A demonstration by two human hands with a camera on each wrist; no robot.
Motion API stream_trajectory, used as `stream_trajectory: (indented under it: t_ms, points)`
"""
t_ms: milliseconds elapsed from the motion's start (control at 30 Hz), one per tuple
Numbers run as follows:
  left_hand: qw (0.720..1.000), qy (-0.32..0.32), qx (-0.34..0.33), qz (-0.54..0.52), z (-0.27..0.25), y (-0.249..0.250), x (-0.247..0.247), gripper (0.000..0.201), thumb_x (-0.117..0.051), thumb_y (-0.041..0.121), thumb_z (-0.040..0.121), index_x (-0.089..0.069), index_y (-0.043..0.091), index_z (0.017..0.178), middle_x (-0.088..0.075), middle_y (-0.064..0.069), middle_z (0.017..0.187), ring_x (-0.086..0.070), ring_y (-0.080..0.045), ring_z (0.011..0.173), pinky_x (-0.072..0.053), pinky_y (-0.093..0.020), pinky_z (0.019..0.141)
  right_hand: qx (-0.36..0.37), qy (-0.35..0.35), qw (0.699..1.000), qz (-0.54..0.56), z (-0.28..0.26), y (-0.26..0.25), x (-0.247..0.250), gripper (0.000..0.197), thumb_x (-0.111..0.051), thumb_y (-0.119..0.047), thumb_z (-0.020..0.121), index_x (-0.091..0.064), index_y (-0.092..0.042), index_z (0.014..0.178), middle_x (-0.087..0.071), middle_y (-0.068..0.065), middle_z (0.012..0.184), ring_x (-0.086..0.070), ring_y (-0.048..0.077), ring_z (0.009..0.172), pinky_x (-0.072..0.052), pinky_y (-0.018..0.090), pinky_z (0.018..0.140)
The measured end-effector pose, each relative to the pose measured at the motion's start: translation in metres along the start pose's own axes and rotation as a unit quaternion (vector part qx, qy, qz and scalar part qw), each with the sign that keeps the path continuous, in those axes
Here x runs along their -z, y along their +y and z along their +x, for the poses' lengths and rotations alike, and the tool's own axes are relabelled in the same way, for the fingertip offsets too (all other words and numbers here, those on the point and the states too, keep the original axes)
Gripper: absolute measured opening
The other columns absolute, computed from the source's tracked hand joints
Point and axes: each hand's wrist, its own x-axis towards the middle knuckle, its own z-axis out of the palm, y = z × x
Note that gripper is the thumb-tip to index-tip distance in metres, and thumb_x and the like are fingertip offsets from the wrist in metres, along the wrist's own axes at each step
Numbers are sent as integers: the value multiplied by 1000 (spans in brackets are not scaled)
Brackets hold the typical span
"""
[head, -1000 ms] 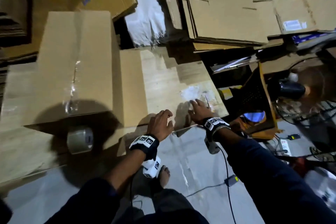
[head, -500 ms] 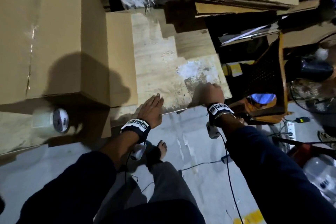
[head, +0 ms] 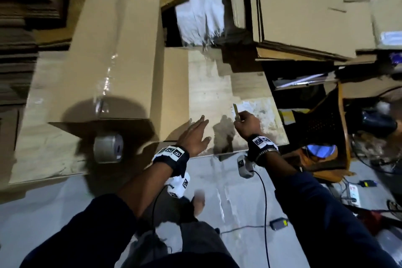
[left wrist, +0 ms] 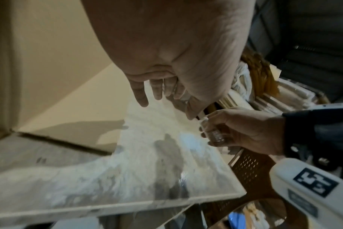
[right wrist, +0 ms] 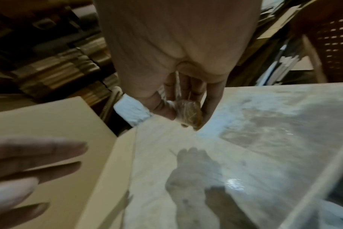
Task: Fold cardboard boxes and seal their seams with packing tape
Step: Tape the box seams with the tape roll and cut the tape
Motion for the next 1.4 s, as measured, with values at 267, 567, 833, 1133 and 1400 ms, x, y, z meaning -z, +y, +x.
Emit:
stream_trajectory:
  t_ms: [267,567,833,1133,1400]
  points:
    - [988,114,-68,-78,-104,0,110,51,-55,20,104,-46,25,154,-35,14,164,-38,-2,142,-25,-15,115,151,-36,976,156,-70,-153,-25,12,-52,-37,103,-57,-27,107,-75,-3,85,-68,19,72,-56,43,70]
    - [899,422,0,-116,-204,-108,166,17,-64,14,89,-71,26,98,-64,15,102,-58,-7,100,-48,-33,91,331,-19,943,-38,-157,-269,-80,36,-61,-54,96,-58,-27,120,-70,-3,101,-64,19,83,-52,34,67]
    - [861,219,241,-390,-193,-155,160,46,-74,41,94,-53,18,127,-64,-4,121,-61,-22,103,-50,-34,86,316,48,930,-182,-167,-311,-114,73,-67,-87,69,-50,-30,112,-70,-7,98,-67,23,82,-47,30,58]
    - [848,209,239,-425,-187,-158,159,48,-80,42,88,-59,18,124,-65,-7,121,-65,-26,102,-49,-29,65,254,55,945,-199,-160,-323,-119,88,-72,-89,61,-42,-27,115,-74,1,89,-69,32,72,-54,37,57]
    - [824,162,231,-491,-182,-152,166,24,-71,32,96,-77,11,103,-73,-10,92,-63,-19,73,-52,-29,65,252,36,944,-208,-160,-326,-118,91,-76,-83,63,-43,-21,121,-72,7,91,-67,33,74,-44,34,56]
